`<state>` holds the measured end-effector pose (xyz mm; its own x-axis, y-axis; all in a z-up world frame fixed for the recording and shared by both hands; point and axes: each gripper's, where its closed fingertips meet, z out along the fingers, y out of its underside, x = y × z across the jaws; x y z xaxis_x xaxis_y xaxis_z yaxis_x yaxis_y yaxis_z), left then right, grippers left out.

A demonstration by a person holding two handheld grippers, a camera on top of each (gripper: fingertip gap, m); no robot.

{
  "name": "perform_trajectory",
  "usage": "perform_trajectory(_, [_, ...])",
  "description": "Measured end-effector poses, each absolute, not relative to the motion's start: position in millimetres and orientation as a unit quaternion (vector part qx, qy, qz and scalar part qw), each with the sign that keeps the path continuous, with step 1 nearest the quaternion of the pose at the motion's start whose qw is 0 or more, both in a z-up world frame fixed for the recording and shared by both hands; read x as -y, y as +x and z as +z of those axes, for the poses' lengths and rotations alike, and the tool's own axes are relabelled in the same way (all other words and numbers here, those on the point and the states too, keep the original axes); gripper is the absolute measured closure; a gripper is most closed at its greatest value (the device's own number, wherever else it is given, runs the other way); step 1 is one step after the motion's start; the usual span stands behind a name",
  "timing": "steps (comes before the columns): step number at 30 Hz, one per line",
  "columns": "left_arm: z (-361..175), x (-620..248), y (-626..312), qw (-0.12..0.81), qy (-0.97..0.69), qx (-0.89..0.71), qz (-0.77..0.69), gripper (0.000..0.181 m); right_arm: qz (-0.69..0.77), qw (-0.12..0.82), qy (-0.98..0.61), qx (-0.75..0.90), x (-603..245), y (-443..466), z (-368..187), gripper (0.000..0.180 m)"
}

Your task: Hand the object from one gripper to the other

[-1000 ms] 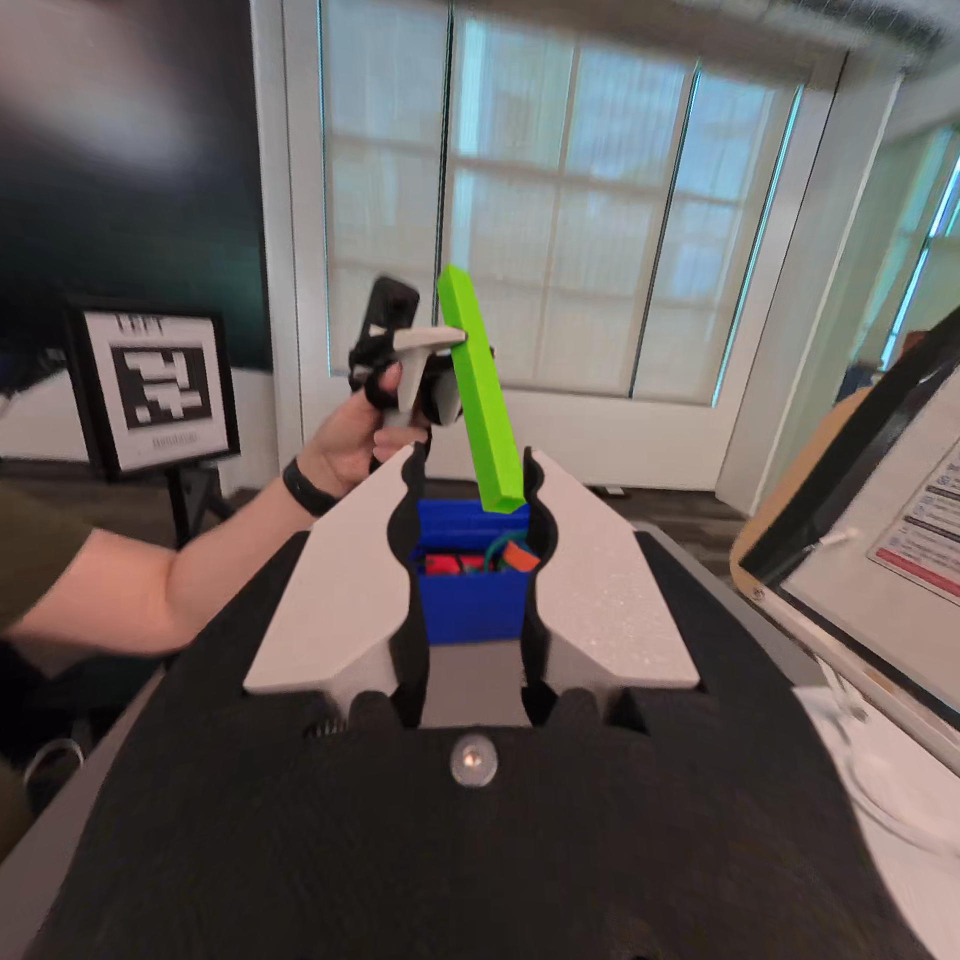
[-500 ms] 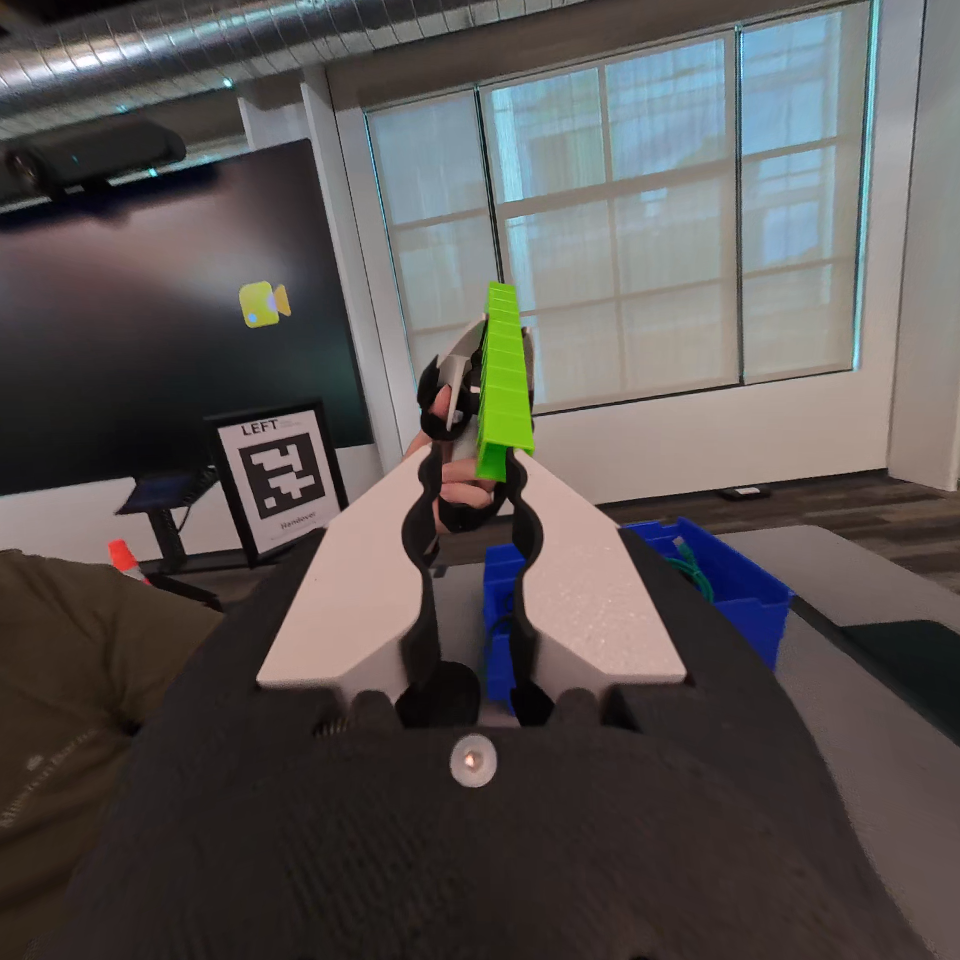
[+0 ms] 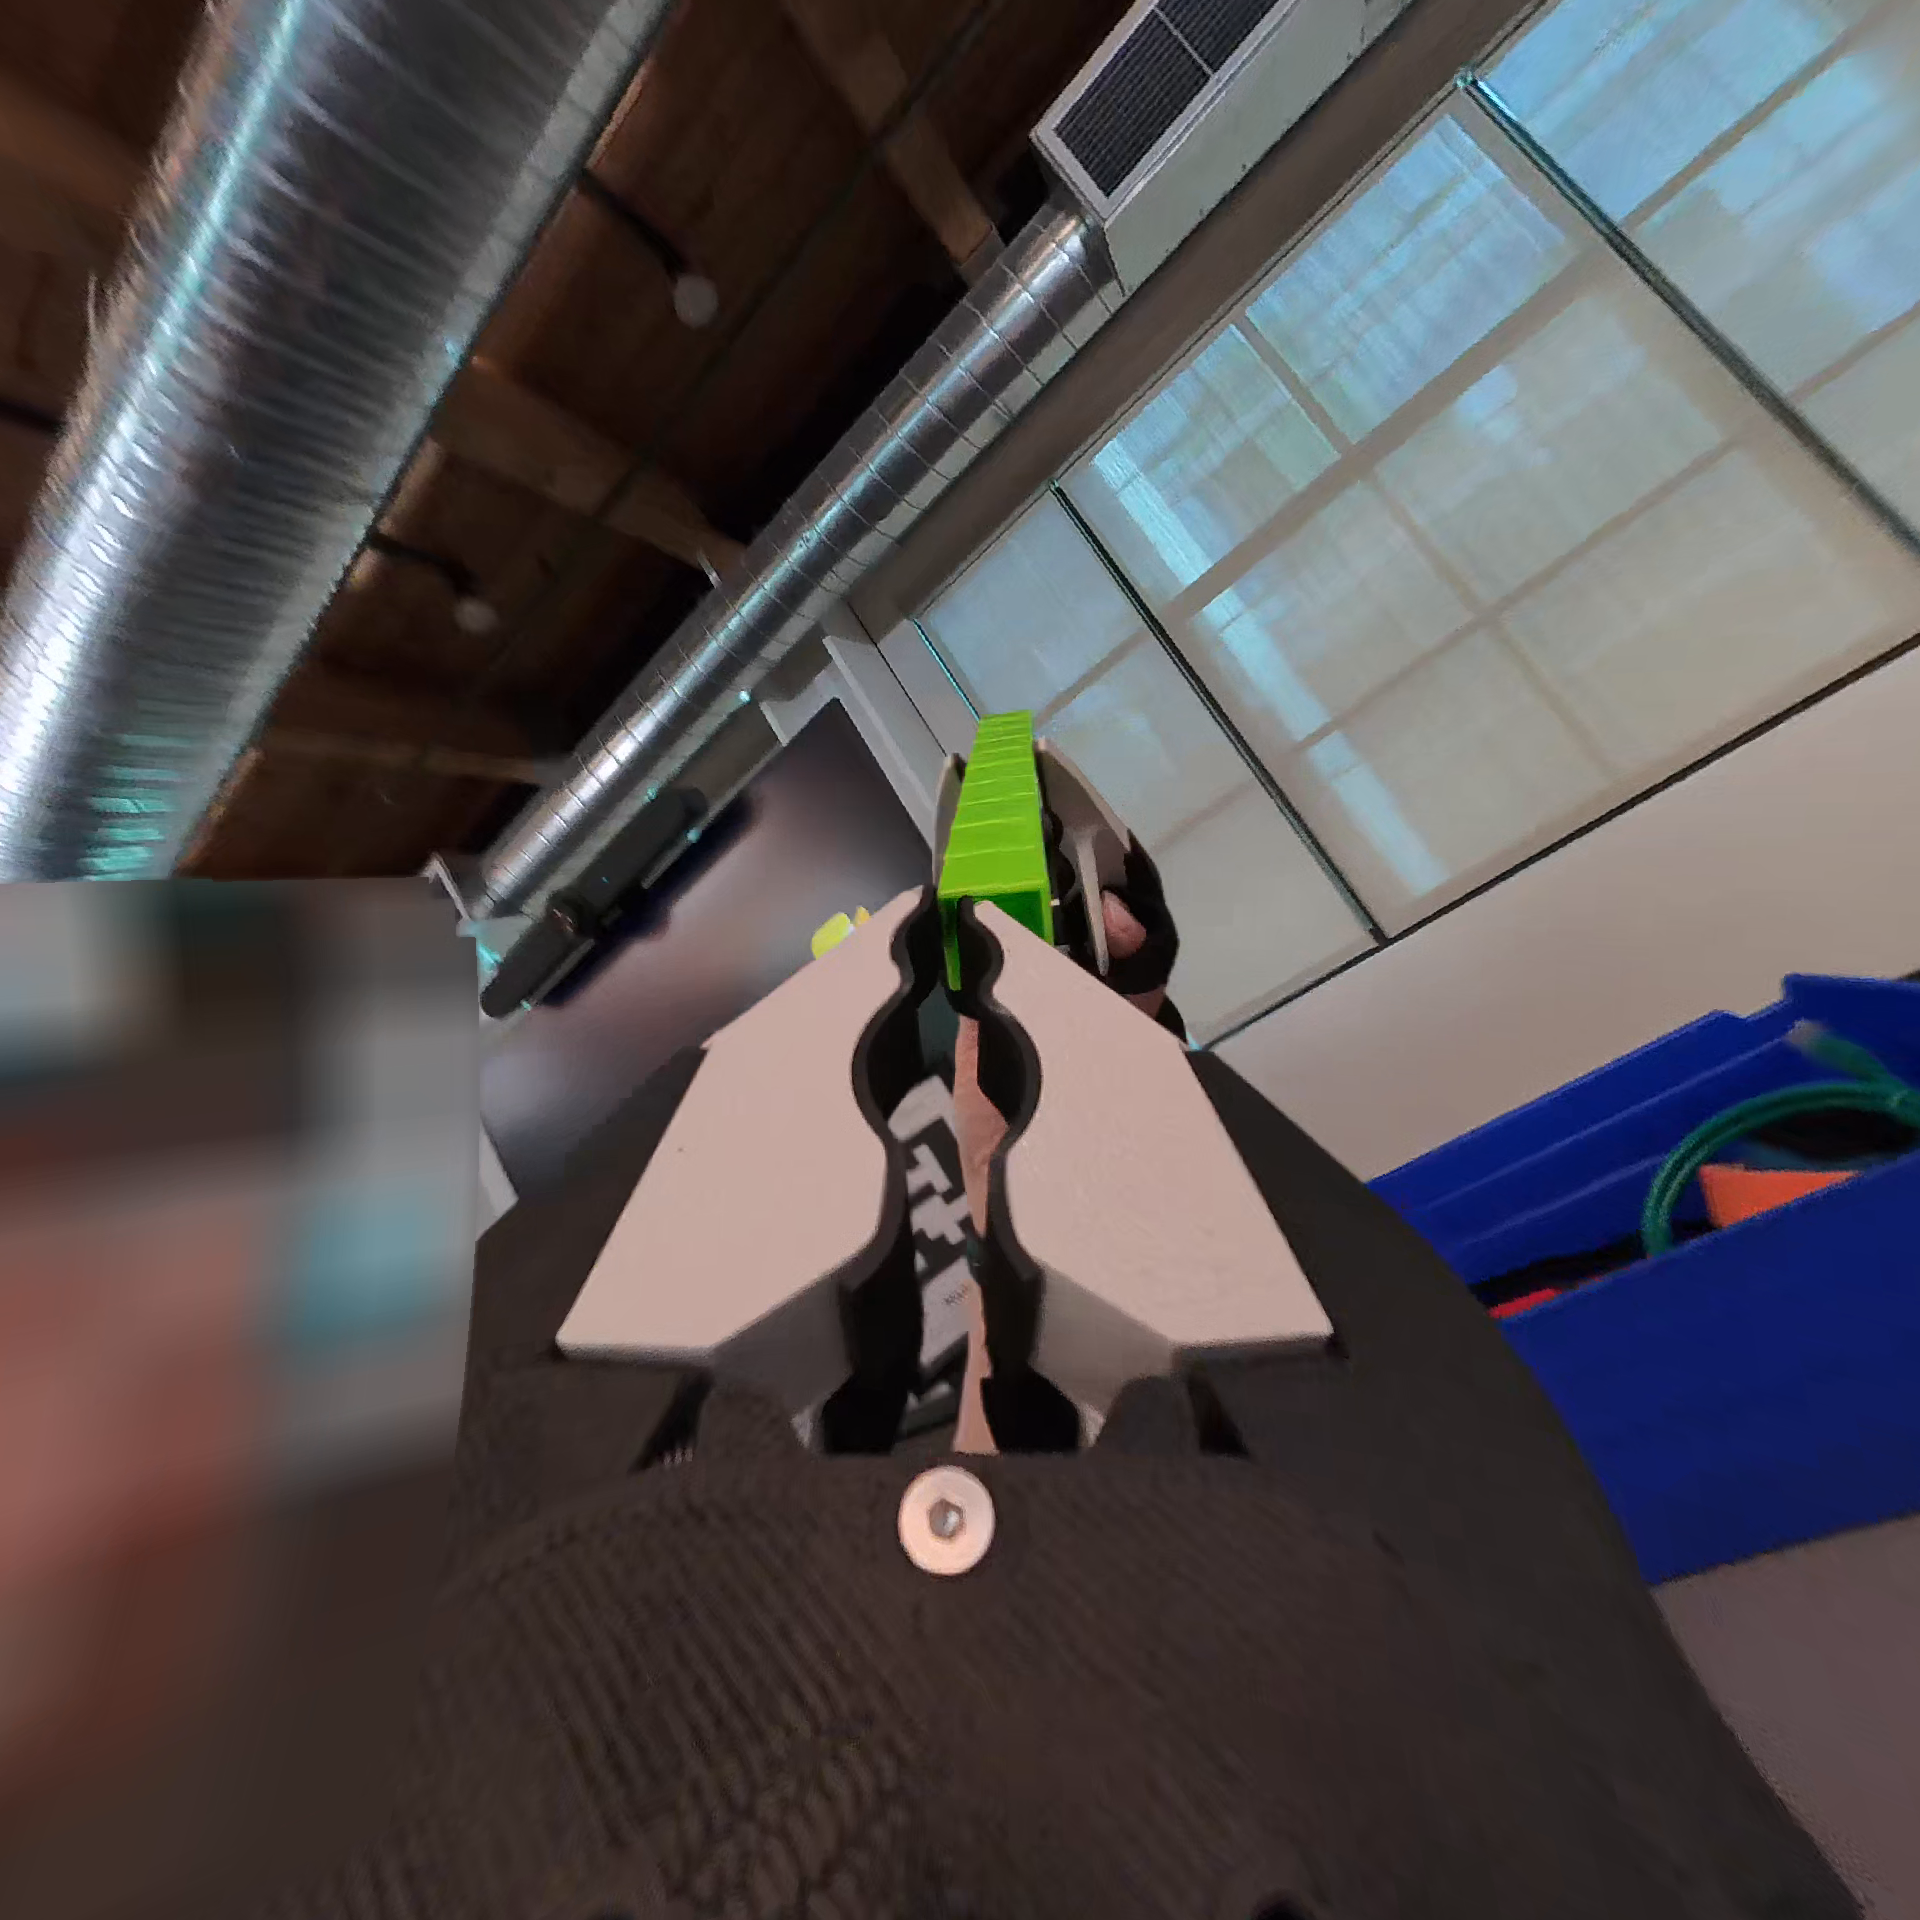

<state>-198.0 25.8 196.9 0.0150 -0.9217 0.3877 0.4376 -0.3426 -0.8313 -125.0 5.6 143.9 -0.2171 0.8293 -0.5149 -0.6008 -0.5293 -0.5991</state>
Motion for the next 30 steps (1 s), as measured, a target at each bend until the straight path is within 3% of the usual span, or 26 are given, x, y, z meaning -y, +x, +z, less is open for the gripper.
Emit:
perform_trajectory(5, [198.3, -20.4, -191.4, 0.513, -0.495, -0.253, -0.654, 0.128, 0.862, 0.366, -0.349, 0.046, -20.1, -112.6, 134.9, 0.180])
perform_trajectory(10, [202.8, -30.8, -205.7, 0.567, -0.508, -0.247, -0.599, 0.096, 0.909, 0.300, -0.287, -0.037, -36.9, -95.6, 125.3, 0.180])
perform_trajectory(14, [223.5, -36.3, -253.1, 0.629, -0.490, -0.226, -0.560, 0.092, 0.920, 0.298, -0.243, -0.079, -45.1, -65.9, 130.8, 0.180])
perform_trajectory(21, [247.6, -46.1, -379.2, 0.747, -0.460, -0.126, -0.463, 0.098, 0.902, 0.375, -0.185, -0.108, -44.4, 13.9, 150.0, 0.180])
perform_trajectory(25, [251.9, -32.7, -404.9, 0.752, -0.435, -0.130, -0.478, 0.105, 0.897, 0.385, -0.188, -0.109, -44.8, 26.8, 149.7, 0.180])
perform_trajectory(30, [244.6, -3.3, -352.2, 0.705, -0.433, -0.272, -0.491, 0.112, 0.896, 0.351, -0.253, -0.102, -51.1, 3.4, 138.4, 0.180])
